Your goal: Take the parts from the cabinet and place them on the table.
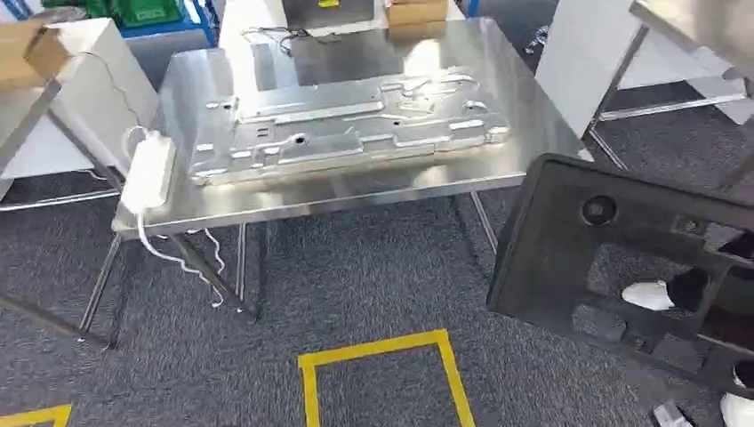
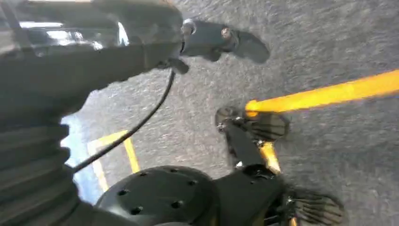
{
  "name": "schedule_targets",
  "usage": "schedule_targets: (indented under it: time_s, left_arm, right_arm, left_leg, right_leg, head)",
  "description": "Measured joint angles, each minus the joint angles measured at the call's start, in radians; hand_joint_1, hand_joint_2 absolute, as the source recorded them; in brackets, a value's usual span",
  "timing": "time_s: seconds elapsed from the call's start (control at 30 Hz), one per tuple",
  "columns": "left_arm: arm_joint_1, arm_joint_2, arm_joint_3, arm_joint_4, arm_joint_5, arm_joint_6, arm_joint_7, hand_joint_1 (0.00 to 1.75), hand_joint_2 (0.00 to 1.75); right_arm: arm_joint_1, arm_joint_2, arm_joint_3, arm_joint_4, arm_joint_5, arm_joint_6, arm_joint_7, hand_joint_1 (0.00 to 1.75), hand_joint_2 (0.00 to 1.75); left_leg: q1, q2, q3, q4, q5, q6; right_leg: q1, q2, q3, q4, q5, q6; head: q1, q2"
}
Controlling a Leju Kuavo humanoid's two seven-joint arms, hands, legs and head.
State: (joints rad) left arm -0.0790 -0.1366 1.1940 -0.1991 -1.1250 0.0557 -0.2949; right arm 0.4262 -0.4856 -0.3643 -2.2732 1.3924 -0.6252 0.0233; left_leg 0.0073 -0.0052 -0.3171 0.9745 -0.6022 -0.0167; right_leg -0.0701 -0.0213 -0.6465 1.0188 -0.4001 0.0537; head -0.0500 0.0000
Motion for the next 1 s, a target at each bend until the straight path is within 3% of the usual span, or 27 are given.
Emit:
schedule_targets:
  time_s: [0.03,0.07,0.13,0.17,0.2,0.23,0.3,0.33,0.37,0.47,0.5,0.53,0.63,0.67,0.7,0.73,0.8,0.83,0.87,0.9,1.0]
  left_arm:
    - [-0.002,0.000,0.000,0.000,0.000,0.000,-0.002,0.00,1.75]
    - [-0.003,0.000,0.000,0.000,0.001,0.000,-0.002,0.00,1.75]
    - [-0.002,0.000,0.000,0.001,0.001,0.001,-0.001,0.00,1.75]
    - [-0.001,0.000,0.000,0.001,0.001,0.003,-0.001,0.00,1.75]
    - [-0.001,0.000,0.000,0.001,0.001,0.003,-0.001,0.00,1.75]
    - [-0.001,0.000,0.000,0.001,0.001,0.003,-0.001,0.00,1.75]
    - [0.000,0.000,0.000,0.001,0.001,0.003,-0.001,0.00,1.75]
    - [0.001,0.000,0.000,0.001,0.001,0.003,-0.001,0.00,1.75]
    - [0.002,-0.001,0.000,0.001,0.001,0.003,-0.001,0.00,1.75]
    - [0.003,-0.001,0.001,0.001,-0.003,0.003,0.000,0.00,1.75]
    - [0.002,-0.001,0.001,0.001,-0.004,0.003,-0.001,0.00,1.75]
    - [0.000,-0.003,0.000,0.001,-0.005,0.002,-0.002,0.00,1.75]
    - [0.000,-0.003,0.001,0.001,-0.005,0.002,-0.002,0.00,1.75]
    - [-0.001,-0.003,0.000,0.001,-0.005,0.002,-0.003,0.00,1.75]
    - [-0.001,-0.003,0.000,0.001,-0.005,0.002,-0.003,0.00,1.75]
    - [0.000,-0.003,0.001,0.001,-0.005,0.002,-0.005,0.00,1.75]
    - [-0.001,-0.004,0.000,0.001,-0.006,-0.003,-0.005,0.00,1.75]
    - [-0.001,-0.004,0.000,0.001,-0.006,-0.003,-0.006,0.00,1.75]
    - [-0.002,-0.004,0.000,0.001,-0.007,-0.003,-0.006,0.00,1.75]
    - [-0.003,-0.004,0.000,0.001,-0.007,-0.003,-0.006,0.00,1.75]
    - [-0.004,-0.004,0.000,0.001,-0.008,-0.003,-0.007,0.00,1.75]
  right_arm:
    - [0.001,-0.002,0.002,0.000,-0.001,0.000,0.000,1.34,1.75]
    - [0.000,-0.005,0.003,0.000,-0.003,0.000,0.000,1.34,1.75]
    - [0.000,-0.006,0.006,0.000,-0.011,0.002,-0.001,1.34,1.75]
    - [0.000,-0.008,0.008,0.000,-0.015,0.007,-0.001,1.34,1.75]
    - [0.000,-0.011,0.011,0.000,-0.021,0.013,-0.001,1.34,1.75]
    - [0.000,-0.013,0.014,0.000,-0.026,0.019,-0.002,1.34,1.75]
    - [-0.001,-0.021,0.016,0.000,-0.040,0.031,-0.001,1.34,1.75]
    - [-0.002,-0.028,0.017,0.001,-0.056,0.044,-0.001,1.34,1.75]
    - [-0.007,-0.035,0.019,0.003,-0.075,0.063,-0.002,1.34,1.75]
    - [-0.013,-0.064,0.019,0.008,-0.112,0.109,0.000,1.34,1.75]
    - [-0.017,-0.073,0.018,0.010,-0.125,0.124,-0.001,1.34,1.75]
    - [-0.023,-0.081,0.018,0.015,-0.135,0.134,-0.001,1.34,1.75]
    - [-0.037,-0.095,0.017,0.027,-0.150,0.147,-0.002,1.34,1.75]
    - [-0.037,-0.096,0.017,0.033,-0.153,0.151,-0.002,1.34,1.75]
    - [-0.038,-0.097,0.018,0.037,-0.154,0.153,-0.003,1.34,1.75]
    - [-0.041,-0.099,0.018,0.040,-0.155,0.153,-0.003,1.34,1.75]
    - [-0.048,-0.103,0.018,0.044,-0.156,0.153,-0.003,1.34,1.75]
    - [-0.049,-0.104,0.018,0.045,-0.157,0.153,-0.003,1.34,1.75]
    - [-0.053,-0.105,0.018,0.047,-0.157,0.153,-0.006,1.34,1.75]
    - [-0.055,-0.109,0.017,0.048,-0.158,0.153,-0.006,1.34,1.75]
    - [-0.055,-0.113,0.014,0.054,-0.161,0.153,-0.006,1.34,1.75]
  left_leg:
    - [0.000,0.000,-0.043,0.071,-0.006,-0.002]
    - [0.000,0.000,-0.096,0.149,-0.037,-0.001]
    - [0.001,0.000,-0.191,0.270,-0.133,-0.002]
    - [0.001,0.000,-0.226,0.300,-0.169,-0.003]
    - [0.001,0.000,-0.245,0.291,-0.167,0.001]
    - [0.000,0.000,-0.244,0.245,-0.122,0.004]
    - [-0.002,0.000,-0.215,0.093,0.030,0.015]
    - [-0.005,-0.002,-0.211,0.039,0.097,0.020]
    - [-0.015,0.000,-0.227,0.057,0.040,0.025]
    - [-0.021,-0.003,-0.226,0.052,0.092,0.032]
    - [-0.010,-0.003,-0.220,0.040,0.103,0.038]
    - [-0.012,0.001,-0.217,0.036,0.105,0.042]
    - [-0.017,0.003,-0.217,0.038,0.100,0.054]
    - [-0.020,0.002,-0.216,0.038,0.098,0.056]
    - [-0.022,0.001,-0.213,0.039,0.095,0.059]
    - [-0.023,0.000,-0.209,0.039,0.090,0.059]
    - [-0.024,-0.003,-0.194,0.040,0.078,0.057]
    - [-0.024,-0.004,-0.189,0.042,0.070,0.053]
    - [-0.032,-0.006,-0.192,0.050,0.063,0.046]
    - [-0.031,-0.005,-0.198,0.051,0.062,0.044]
    - [-0.032,-0.005,-0.197,0.047,0.064,0.047]
  right_leg:
    - [0.004,0.001,0.006,0.000,-0.007,-0.010]
    - [0.009,0.002,0.010,0.000,-0.013,-0.018]
    - [0.016,0.006,0.018,0.000,-0.024,-0.026]
    - [0.018,0.009,0.024,0.000,-0.031,-0.028]
    - [0.020,0.012,0.033,0.000,-0.038,-0.028]
    - [0.022,0.013,0.043,0.000,-0.044,-0.027]
    - [0.023,0.014,0.066,0.000,-0.057,-0.024]
    - [0.022,0.014,0.061,-0.003,-0.059,-0.021]
    - [0.023,0.019,0.070,-0.001,-0.061,-0.016]
    - [0.024,0.021,0.073,-0.004,-0.067,0.008]
    - [0.027,0.022,0.071,0.001,-0.073,0.014]
    - [0.028,0.021,0.060,0.025,-0.092,0.012]
    - [0.038,0.021,-0.052,0.247,-0.199,0.008]
    - [0.040,0.021,-0.084,0.303,-0.210,0.008]
    - [0.041,0.021,-0.092,0.309,-0.195,0.008]
    - [0.041,0.021,-0.078,0.272,-0.160,0.007]
    - [0.044,0.021,-0.007,0.110,-0.064,0.002]
    - [0.046,0.021,0.022,0.038,-0.036,-0.003]
    - [0.054,0.021,0.034,0.025,-0.048,-0.006]
    - [0.051,0.022,0.039,0.014,-0.061,-0.009]
    - [0.048,0.023,0.041,0.010,-0.060,-0.006]
  head:
    - [-0.006,0.000]
    - [-0.009,0.000]
    - [-0.017,0.000]
    - [-0.019,0.000]
    - [-0.024,0.000]
    - [-0.027,0.000]
    - [-0.032,0.000]
    - [-0.033,0.000]
    - [-0.030,0.000]
    - [-0.029,0.000]
    - [-0.026,0.000]
    - [-0.020,0.000]
    - [0.000,0.000]
    - [0.002,0.000]
    - [0.003,0.000]
    - [0.005,0.000]
    - [0.008,0.000]
    - [0.011,0.000]
    - [0.015,0.000]
    - [0.015,0.000]
    - [0.003,0.000]
